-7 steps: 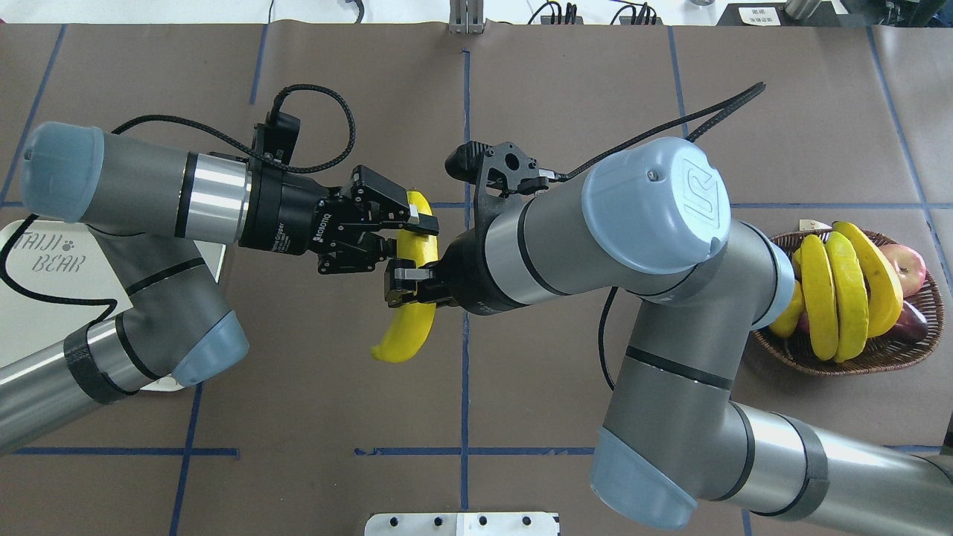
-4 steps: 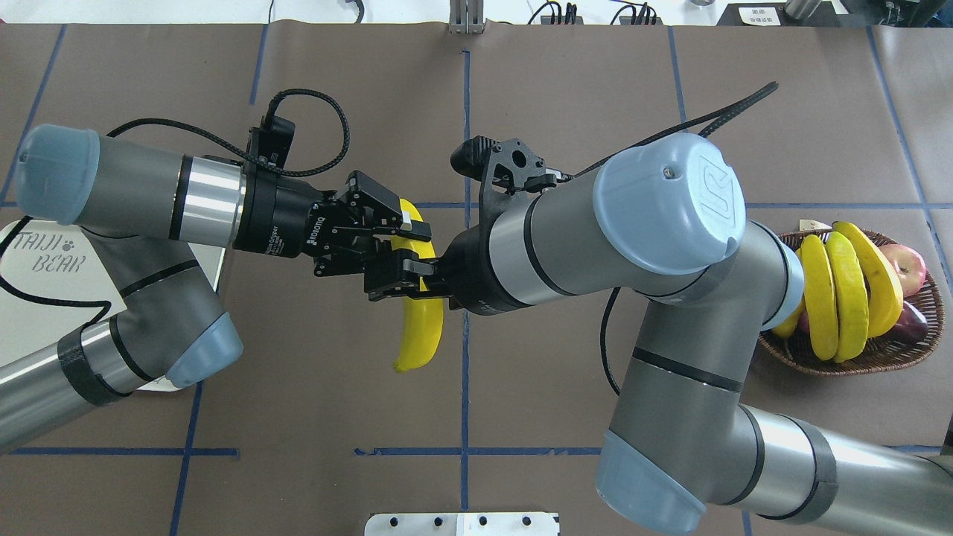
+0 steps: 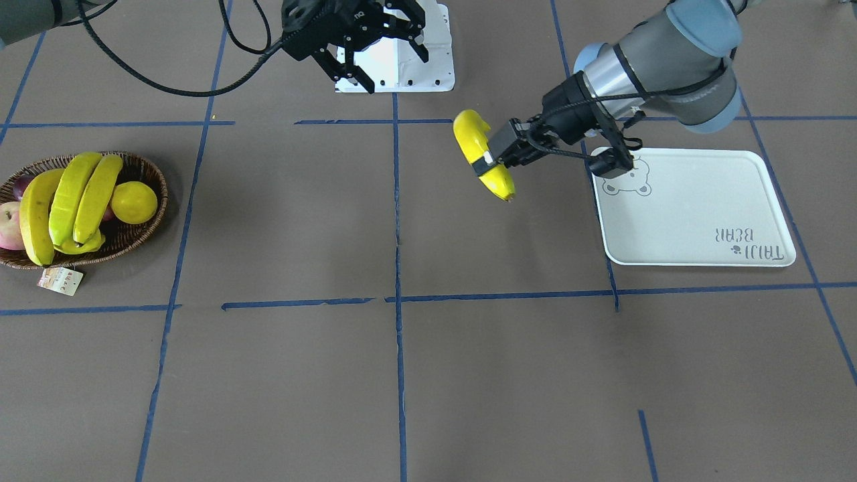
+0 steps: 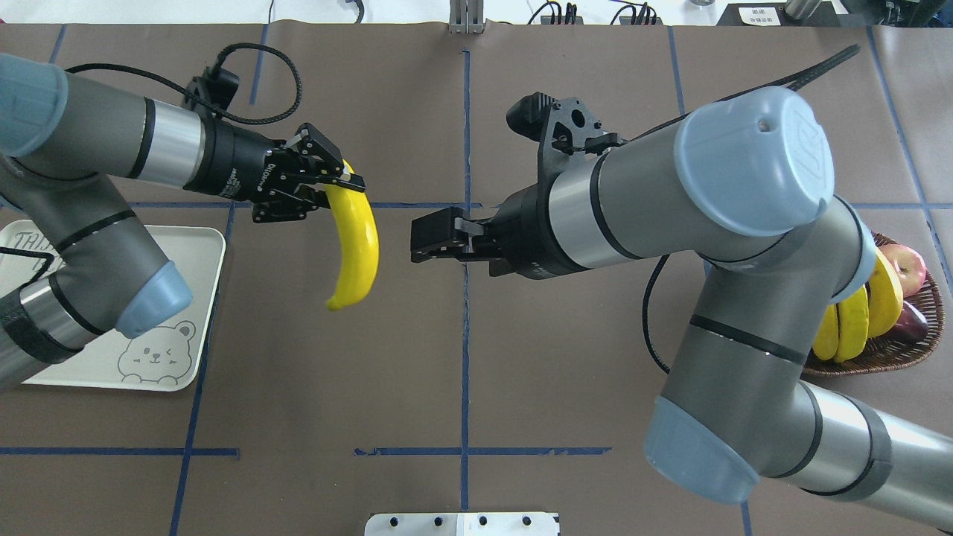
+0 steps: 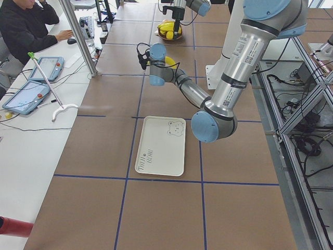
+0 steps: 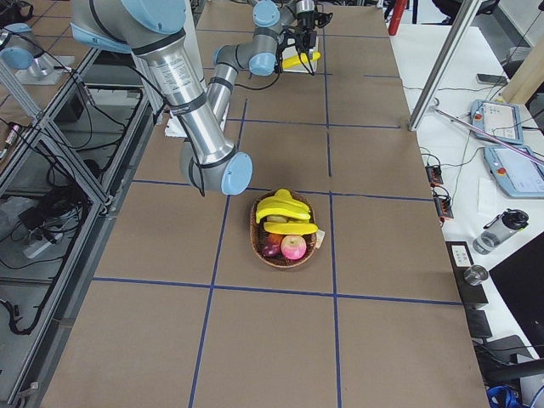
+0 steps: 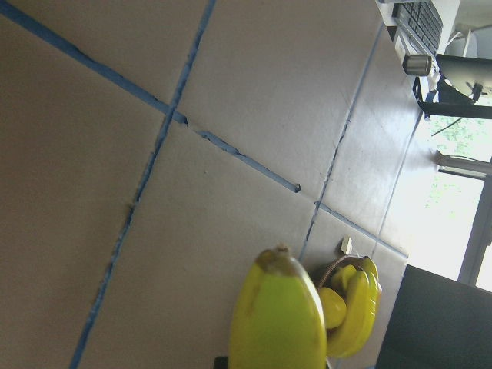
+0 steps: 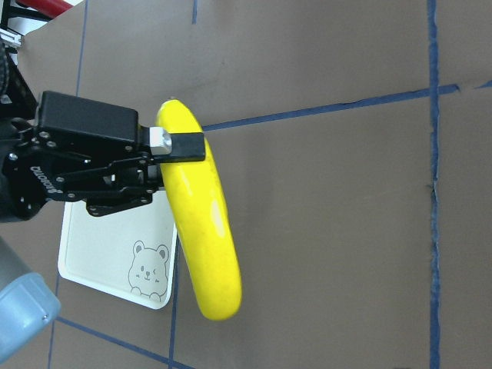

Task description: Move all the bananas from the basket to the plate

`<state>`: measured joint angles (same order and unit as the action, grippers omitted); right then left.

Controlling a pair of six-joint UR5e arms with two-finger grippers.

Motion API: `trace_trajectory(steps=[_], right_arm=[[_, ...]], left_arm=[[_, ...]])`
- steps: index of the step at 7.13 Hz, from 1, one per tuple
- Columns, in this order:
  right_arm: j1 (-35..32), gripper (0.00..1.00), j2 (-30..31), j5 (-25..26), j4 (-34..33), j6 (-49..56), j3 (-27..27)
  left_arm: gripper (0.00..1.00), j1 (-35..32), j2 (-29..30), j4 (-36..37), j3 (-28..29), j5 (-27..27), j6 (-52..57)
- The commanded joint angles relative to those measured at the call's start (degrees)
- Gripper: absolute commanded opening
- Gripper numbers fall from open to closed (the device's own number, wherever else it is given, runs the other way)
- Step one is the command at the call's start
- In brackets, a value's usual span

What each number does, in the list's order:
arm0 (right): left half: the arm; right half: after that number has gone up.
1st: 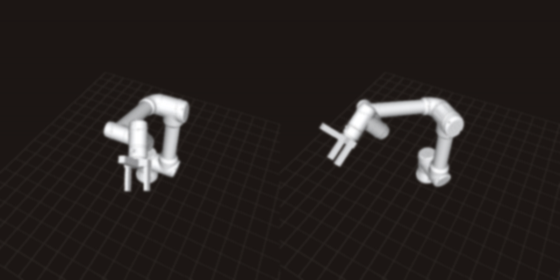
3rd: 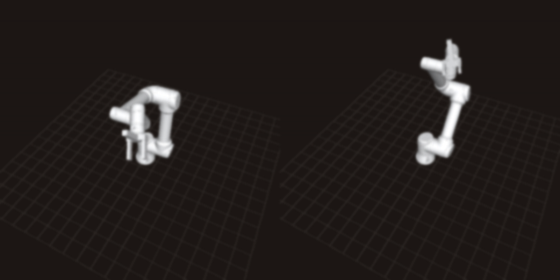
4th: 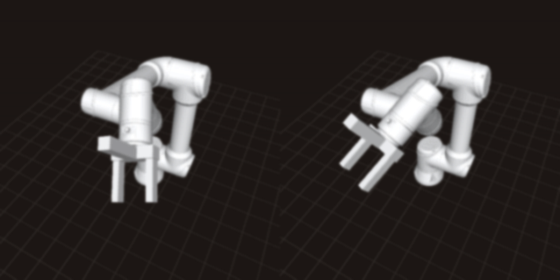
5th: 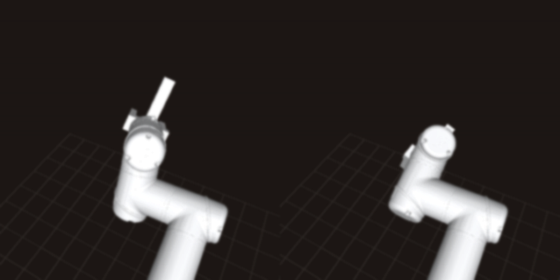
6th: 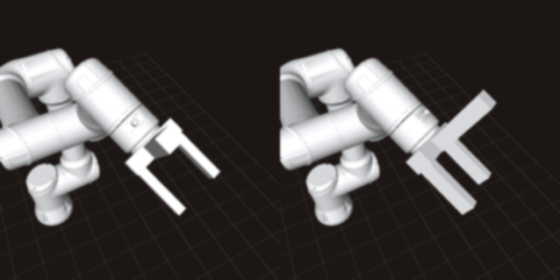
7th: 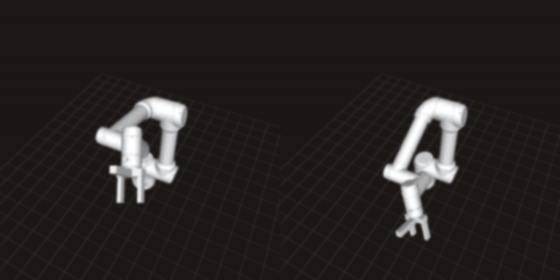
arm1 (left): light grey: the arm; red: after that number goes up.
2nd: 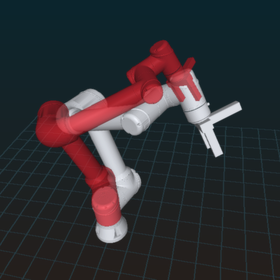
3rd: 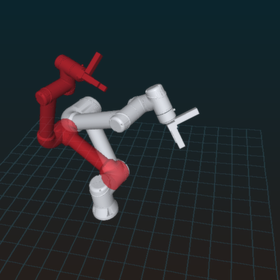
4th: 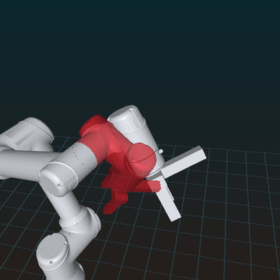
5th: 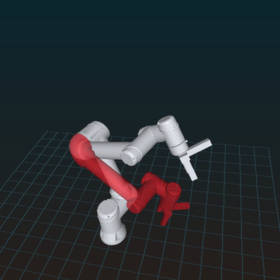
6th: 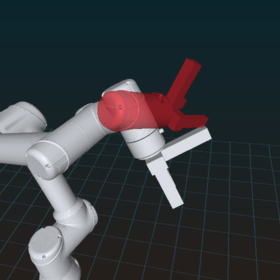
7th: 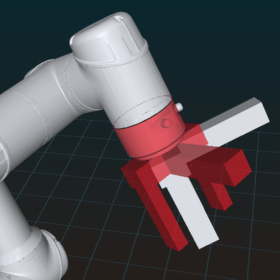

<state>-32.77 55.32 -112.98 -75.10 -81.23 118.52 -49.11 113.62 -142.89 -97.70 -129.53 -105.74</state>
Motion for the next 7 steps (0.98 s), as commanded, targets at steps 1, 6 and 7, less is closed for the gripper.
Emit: trace_trajectory(steps=[1,6,7], right_arm=[[-3.8,1.00,1.3,-0.8,-3.7,0.0,0.8],[-5.5,1.00,2.9,-0.4,-4.6,0.2,0.7],[-5.5,1.00,2.9,-0.3,-4.6,0.2,0.7]], left_arm=[[0.00,-8.8,-9.4,13.3,-0.6,-5.1,19.9],[0.00,-10.5,-27.8,13.3,6.5,2.1,35.2],[0.00,-10.7,-27.8,13.3,7.4,2.6,36.0]])
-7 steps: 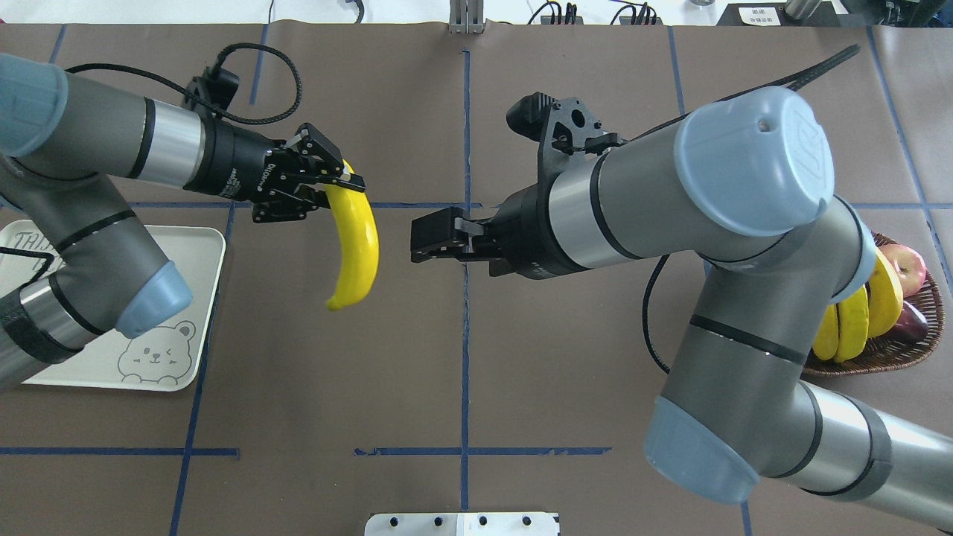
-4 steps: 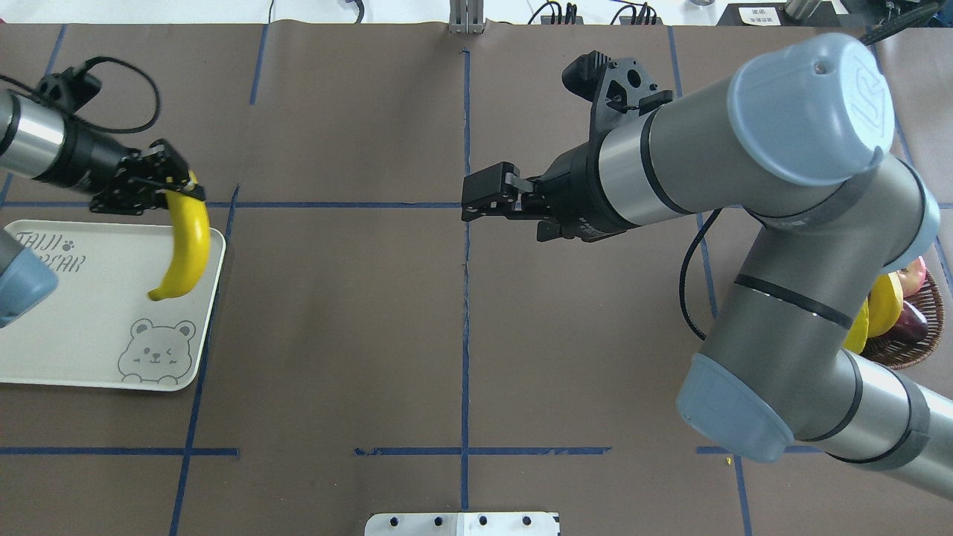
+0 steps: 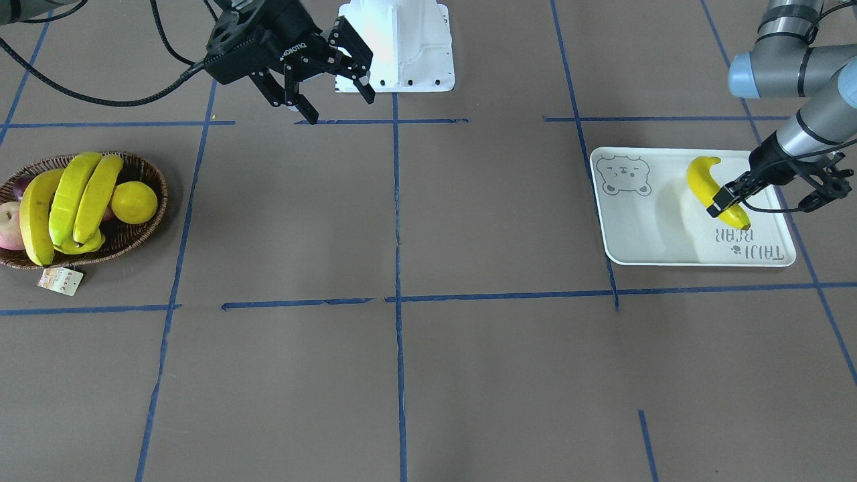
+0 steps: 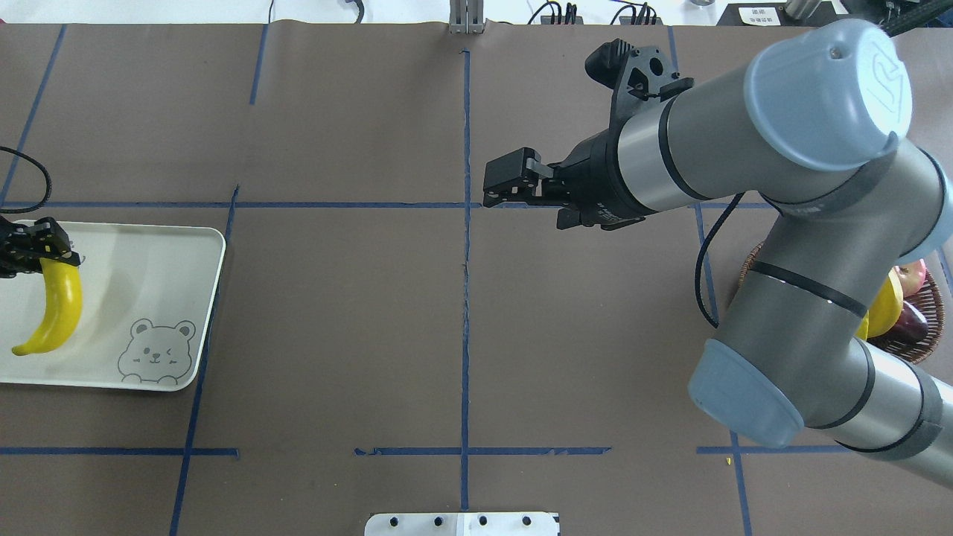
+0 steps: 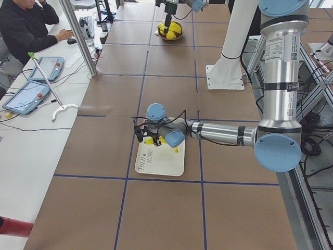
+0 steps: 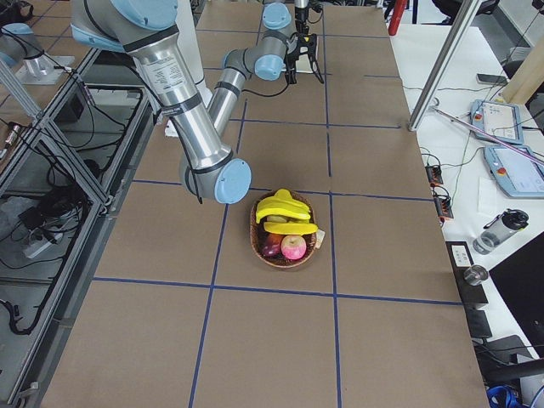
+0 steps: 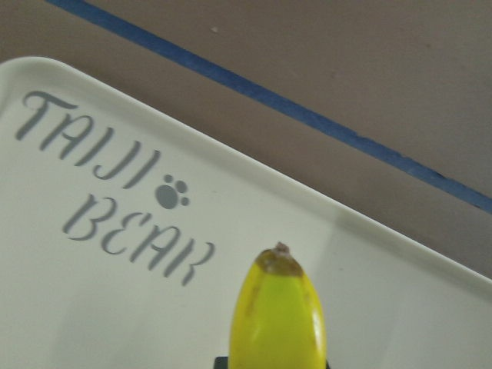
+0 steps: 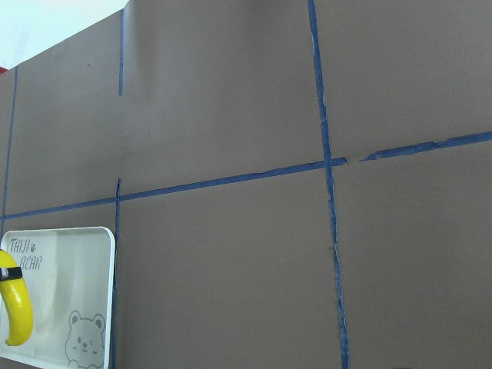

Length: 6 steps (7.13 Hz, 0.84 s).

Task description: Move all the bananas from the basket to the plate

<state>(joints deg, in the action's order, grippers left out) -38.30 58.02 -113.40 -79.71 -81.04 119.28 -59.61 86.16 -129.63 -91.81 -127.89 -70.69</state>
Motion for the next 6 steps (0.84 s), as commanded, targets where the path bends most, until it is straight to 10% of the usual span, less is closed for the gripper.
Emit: trace_trajectory(steps=[1,4,5,6], right_arm=[[0.0,1.00,0.2,0.1,0.0,0.0,0.0],[0.2,1.00,0.1,0.2,0.0,-0.1,0.0],[0.1,1.00,0.1,-0.1,0.0,-0.1,0.0],[-0.1,1.00,0.1,-0.1,0.0,0.0,0.0]], left_arm=[[0.00,-0.4,-0.4,0.0,2.9,2.9,3.5],[0.07,-2.1,-0.7,-0.5,6.5,3.2,10.4],[0.98,-2.1,-0.7,-0.6,6.4,3.2,10.9],[0.99,-2.2,-0.7,-0.6,6.1,3.1,11.0]])
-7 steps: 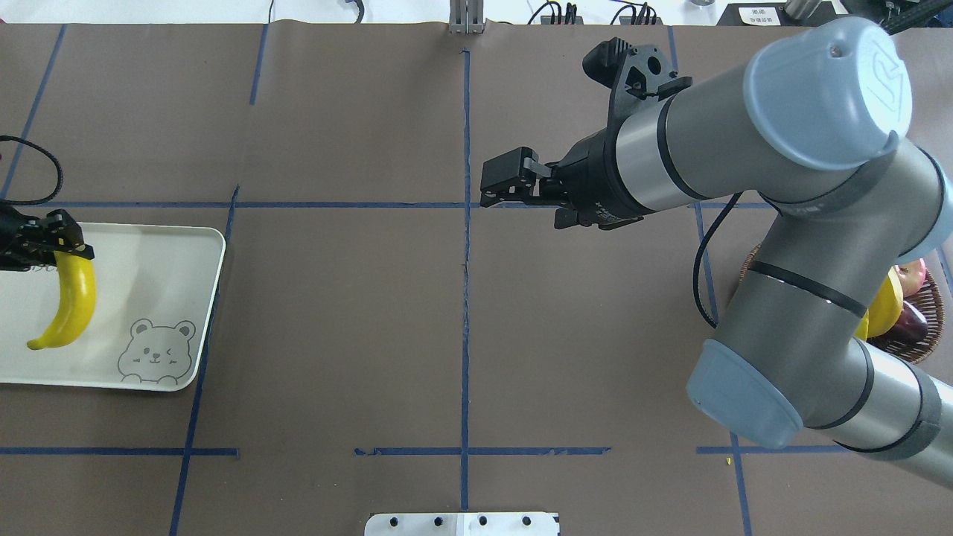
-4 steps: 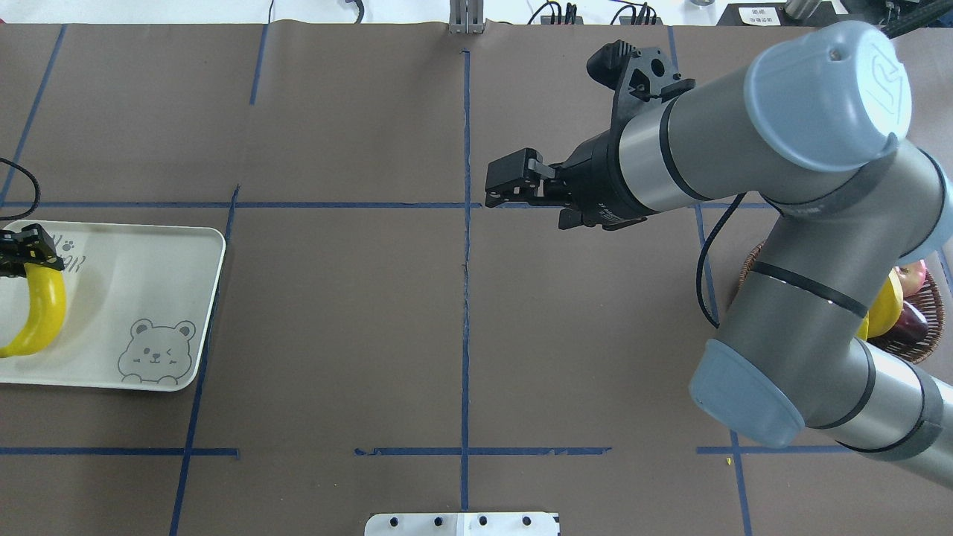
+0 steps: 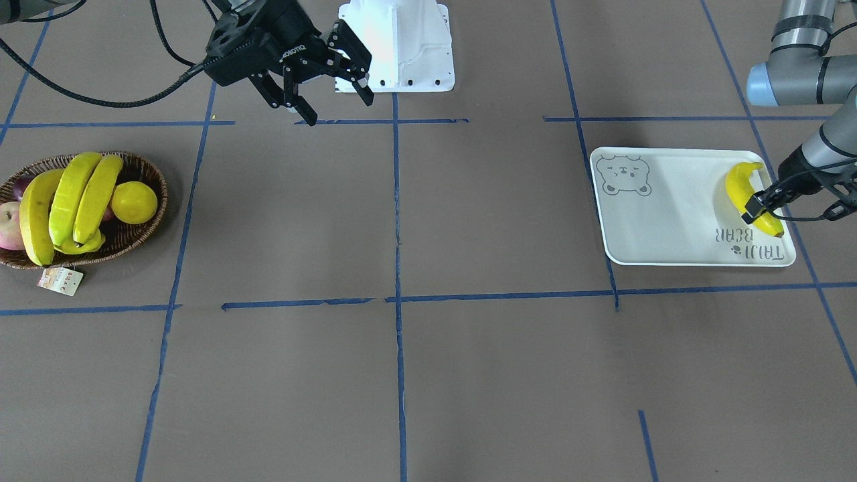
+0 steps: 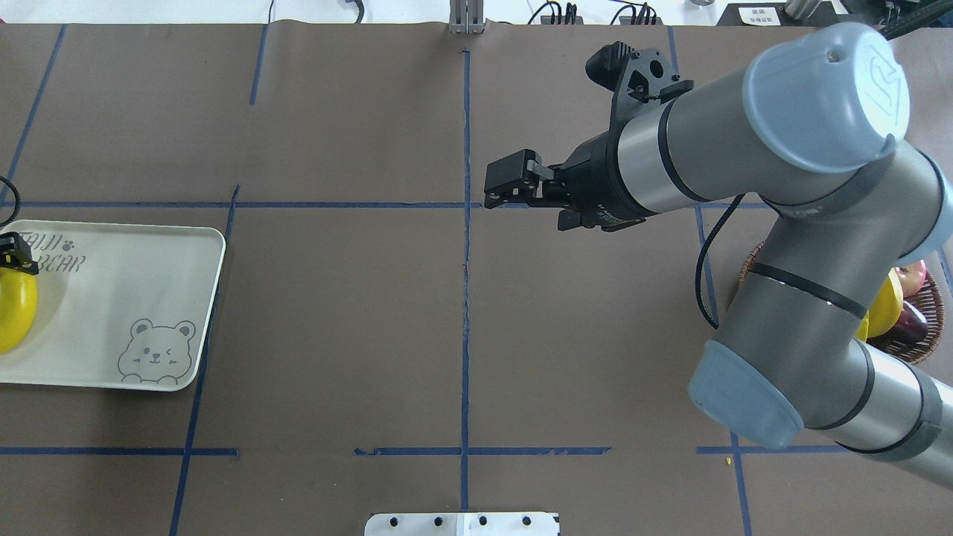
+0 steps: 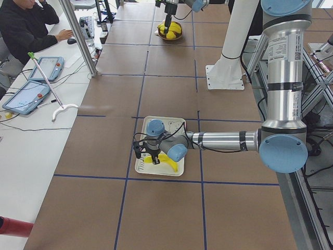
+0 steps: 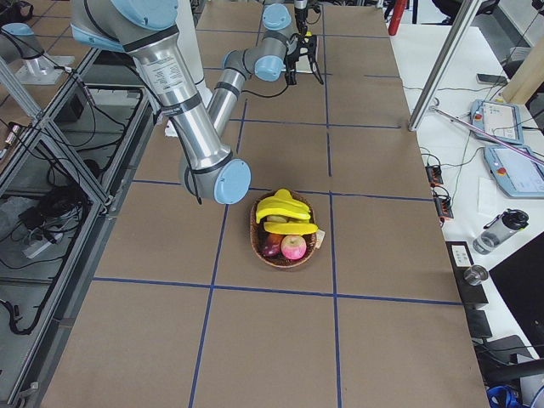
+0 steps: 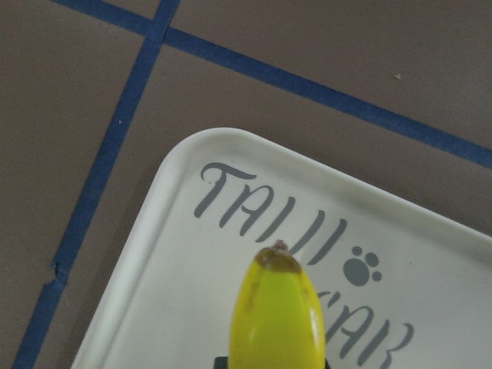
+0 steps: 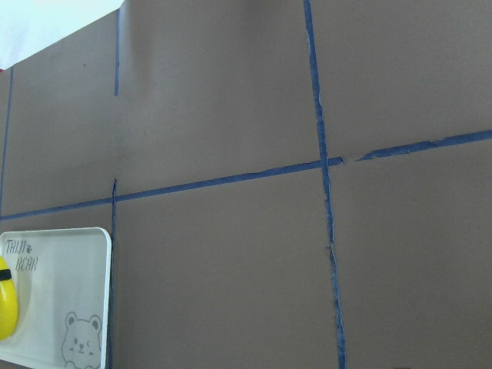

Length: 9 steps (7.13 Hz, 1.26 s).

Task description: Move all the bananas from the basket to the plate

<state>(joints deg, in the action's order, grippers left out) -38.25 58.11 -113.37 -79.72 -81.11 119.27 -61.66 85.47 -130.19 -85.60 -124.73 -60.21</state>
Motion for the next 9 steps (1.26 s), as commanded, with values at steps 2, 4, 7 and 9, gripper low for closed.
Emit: trace_trajectory(steps=[2,4,7,9], right_arm=[[-2.2,1.00,0.6,-0.4,-0.2,0.2,0.3],[-4.2,1.00,7.5,-0.4,-3.5,1.6,4.0],[-5.7,1.00,27.8,-0.3,-3.0,19.1,11.3],[-6.5,1.00,32.2,0.9,-5.9,22.2,10.6]], left_arm=[[0.99,-1.5,0.0,0.0,-0.9,-0.9,0.4],[0.99,-4.5,0.3,0.7,-6.1,-3.6,0.6],[1.00,-4.7,0.9,1.0,-12.8,-5.4,0.4],[1.00,-3.7,1.9,0.9,-13.4,-5.4,-0.3]])
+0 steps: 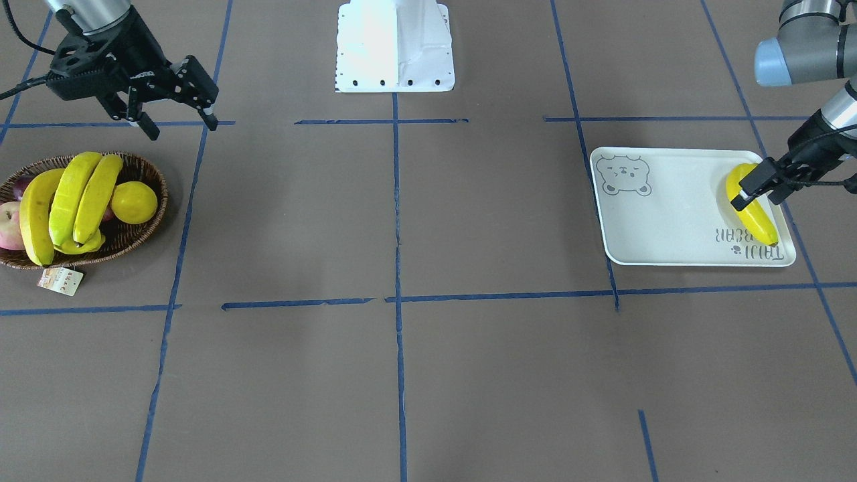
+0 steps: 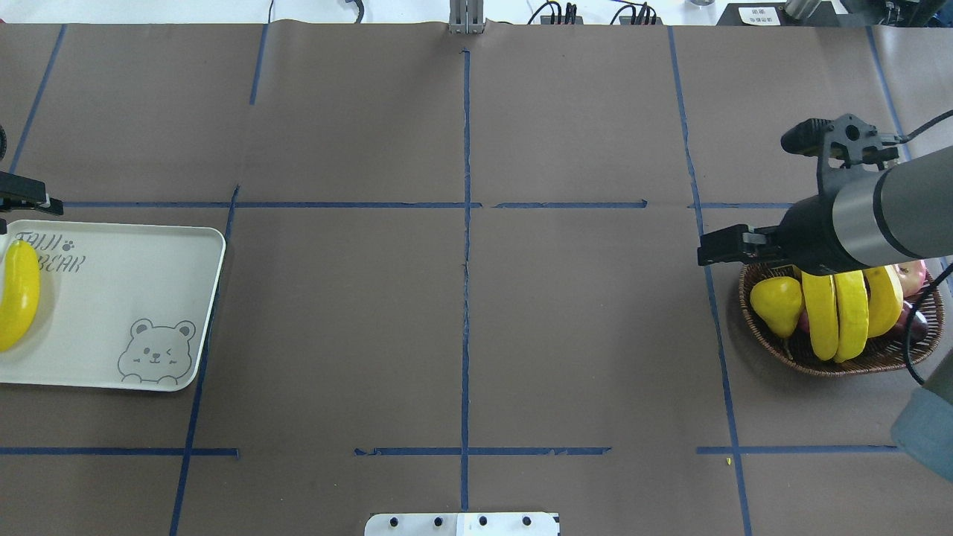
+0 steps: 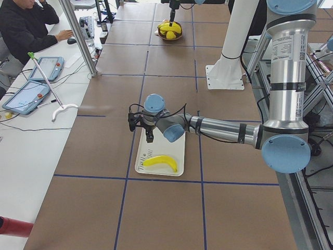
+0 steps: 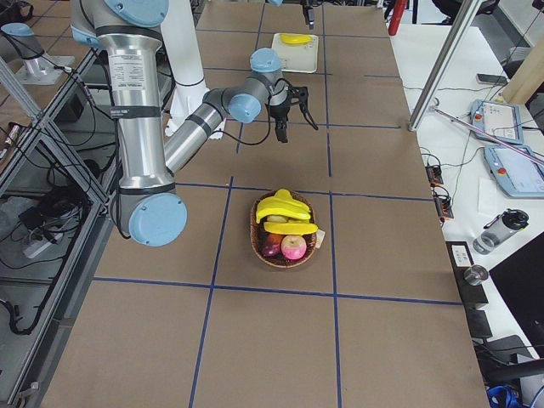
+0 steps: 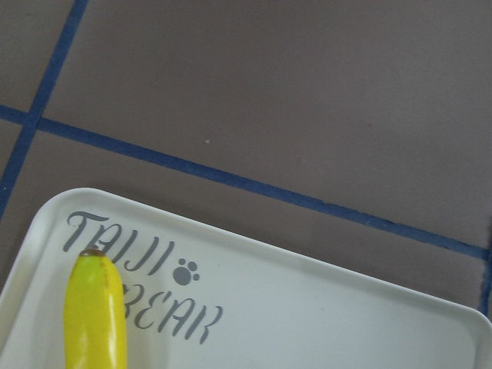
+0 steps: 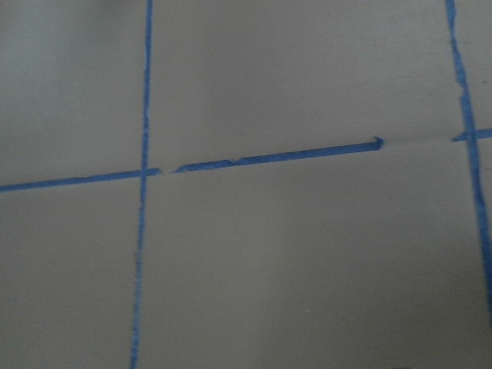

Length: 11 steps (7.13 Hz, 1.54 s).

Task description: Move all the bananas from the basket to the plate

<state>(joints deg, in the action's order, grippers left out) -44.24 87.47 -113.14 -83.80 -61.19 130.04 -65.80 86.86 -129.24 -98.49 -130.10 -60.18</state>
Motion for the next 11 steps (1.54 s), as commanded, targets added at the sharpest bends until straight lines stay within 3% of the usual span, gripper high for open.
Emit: trace_trajectory(steps=[1,2,5,7,11], right_arm=[[-1.1,1.00,2.9,1.6,-6.0,7.0,-0.1],[-2.1,1.00,3.7,1.5,-7.2,13.0,-0.2],[-0.7,0.96,4.0,3.9,-7.3,13.6,-4.8],[1.0,0.89,2.8,7.1,-12.1,13.8,-4.9],[-3.5,0.93,8.0,5.0,-11.1,26.8,-4.1]], left_arm=[[1.00,0.8,1.1,0.0,-0.6,-0.2,-0.4],[1.00,1.5,1.6,0.0,-0.9,-0.1,-2.2],[1.00,5.0,3.2,-0.3,-1.2,0.4,-6.7],[1.00,5.3,3.3,-0.3,-1.3,0.4,-7.0],[1.00,7.5,3.4,-0.3,-3.0,0.6,-11.1]])
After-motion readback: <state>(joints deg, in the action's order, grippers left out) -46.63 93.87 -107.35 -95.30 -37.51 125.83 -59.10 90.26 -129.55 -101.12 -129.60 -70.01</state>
